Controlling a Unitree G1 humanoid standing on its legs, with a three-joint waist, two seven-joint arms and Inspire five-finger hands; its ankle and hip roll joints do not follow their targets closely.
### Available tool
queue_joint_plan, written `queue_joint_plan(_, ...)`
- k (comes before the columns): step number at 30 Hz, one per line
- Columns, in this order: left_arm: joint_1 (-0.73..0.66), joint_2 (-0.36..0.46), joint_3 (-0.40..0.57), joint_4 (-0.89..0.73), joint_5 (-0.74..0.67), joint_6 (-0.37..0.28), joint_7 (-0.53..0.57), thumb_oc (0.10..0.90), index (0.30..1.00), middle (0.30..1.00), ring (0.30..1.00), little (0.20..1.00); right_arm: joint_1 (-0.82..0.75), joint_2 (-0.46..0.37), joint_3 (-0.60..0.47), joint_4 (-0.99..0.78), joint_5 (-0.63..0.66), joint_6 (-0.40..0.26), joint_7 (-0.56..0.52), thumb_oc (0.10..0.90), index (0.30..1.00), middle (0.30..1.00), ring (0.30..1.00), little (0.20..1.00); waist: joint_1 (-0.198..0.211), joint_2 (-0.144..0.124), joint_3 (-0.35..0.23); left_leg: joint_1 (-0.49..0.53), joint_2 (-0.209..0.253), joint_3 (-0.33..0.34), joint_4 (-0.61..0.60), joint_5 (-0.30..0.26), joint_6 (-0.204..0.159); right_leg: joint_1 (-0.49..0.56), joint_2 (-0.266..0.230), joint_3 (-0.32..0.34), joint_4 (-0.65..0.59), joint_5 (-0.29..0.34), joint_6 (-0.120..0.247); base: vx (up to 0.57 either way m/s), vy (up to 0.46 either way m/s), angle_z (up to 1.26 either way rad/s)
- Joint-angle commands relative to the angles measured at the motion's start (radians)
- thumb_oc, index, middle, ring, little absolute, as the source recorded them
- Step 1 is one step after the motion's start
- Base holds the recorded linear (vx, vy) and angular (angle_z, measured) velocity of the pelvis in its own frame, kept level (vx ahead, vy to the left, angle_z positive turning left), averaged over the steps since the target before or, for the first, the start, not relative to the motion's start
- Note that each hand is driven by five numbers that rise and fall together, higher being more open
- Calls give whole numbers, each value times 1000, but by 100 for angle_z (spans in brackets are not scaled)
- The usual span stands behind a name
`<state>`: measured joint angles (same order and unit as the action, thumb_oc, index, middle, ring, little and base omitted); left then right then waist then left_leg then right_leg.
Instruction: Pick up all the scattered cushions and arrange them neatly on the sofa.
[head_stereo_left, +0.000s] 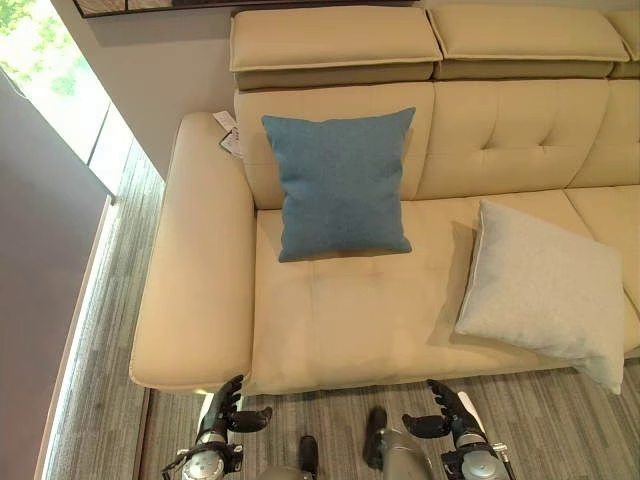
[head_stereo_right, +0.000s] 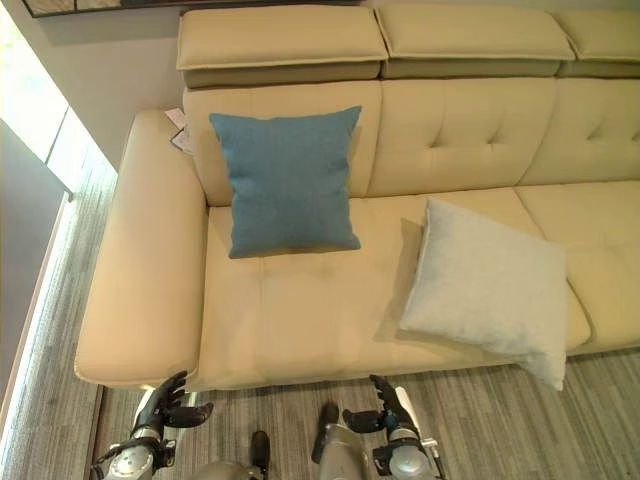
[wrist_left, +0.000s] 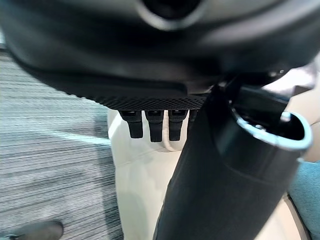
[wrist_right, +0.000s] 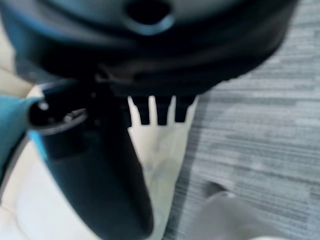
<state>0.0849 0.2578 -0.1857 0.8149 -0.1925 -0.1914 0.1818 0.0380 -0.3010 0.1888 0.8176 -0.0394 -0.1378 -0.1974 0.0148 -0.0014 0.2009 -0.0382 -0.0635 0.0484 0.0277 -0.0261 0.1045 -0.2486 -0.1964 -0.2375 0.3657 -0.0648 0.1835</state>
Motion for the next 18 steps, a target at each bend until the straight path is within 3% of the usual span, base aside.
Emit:
queue_joint_plan(1, -1, 18, 37, -32, 6, -36, -12, 800, 900, 900, 900, 900, -46, -32, -3, -35, -31, -45, -22, 800, 900, 900, 900, 900, 34, -2, -66, -31, 16, -69, -35, -37, -67, 81, 43, 7, -54, 12, -51, -148, -70, -22)
queue_joint_plan(2, 0, 17, 44, -16, 0, -35, -13, 800, 900, 900, 900, 900, -45, -28, -3, -30, -31, -45, -22, 800, 900, 900, 900, 900, 47, -4, -75, -45, 19, -58, -32, -31, -69, 112, 33, -3, -61, 13, -45, -161, -155, -40)
queue_joint_plan(3, 9, 12, 51, -4, -14, -32, -12, 800, 900, 900, 900, 900, -42, -17, -4, -26, -27, -41, -24, 800, 900, 900, 900, 900, 75, -28, -88, -67, 14, -37, -29, -18, -80, 186, 31, -14, -134, 9, -41, -126, -142, -60)
queue_joint_plan(5, 8, 7, 55, 4, -20, -32, -9, 800, 900, 900, 900, 900, -43, -16, -1, -28, -24, -38, -24, 800, 900, 900, 900, 900, 78, -34, -96, -75, 17, -25, -37, -9, -88, 199, 38, -10, -184, 5, -34, -55, -137, -58)
queue_joint_plan(9, -9, -5, 56, 37, -40, -36, 4, 800, 900, 900, 900, 900, -44, -20, -6, -48, 2, -42, -34, 800, 900, 900, 900, 900, 53, -40, -90, -104, 40, -15, -38, 27, -123, 220, 95, 20, -335, 2, -49, -86, -212, -22)
queue_joint_plan(14, -36, -18, 32, 37, -36, -28, -3, 800, 900, 900, 900, 900, -36, -31, -18, -38, 12, -41, -38, 800, 900, 900, 900, 900, 29, -31, -69, -137, 47, -22, -6, 40, -142, 226, 111, 8, -374, 18, -66, -132, -86, 16)
queue_joint_plan(15, -43, -20, 24, 40, -34, -26, -7, 800, 900, 900, 900, 900, -37, -35, -19, -27, 11, -39, -42, 800, 900, 900, 900, 900, 26, -31, -63, -147, 43, -36, 18, 34, -145, 223, 112, 14, -379, 24, -69, -259, -31, 9)
queue_joint_plan(16, -46, -27, 16, 44, -31, -25, -12, 800, 900, 900, 900, 900, -36, -39, -22, -7, 13, -39, -47, 800, 900, 900, 900, 900, 24, -35, -54, -152, 13, -94, 64, 5, -150, 212, 110, 30, -386, 47, -72, -320, 3, -16)
queue_joint_plan(18, -47, -41, 7, 53, -34, -25, -26, 800, 900, 900, 900, 900, -36, -40, -26, 36, 25, -36, -43, 800, 900, 900, 900, 900, 18, -49, -54, -116, -35, -174, 121, -81, -143, 186, 100, 80, -420, 102, -65, -275, 69, -50)
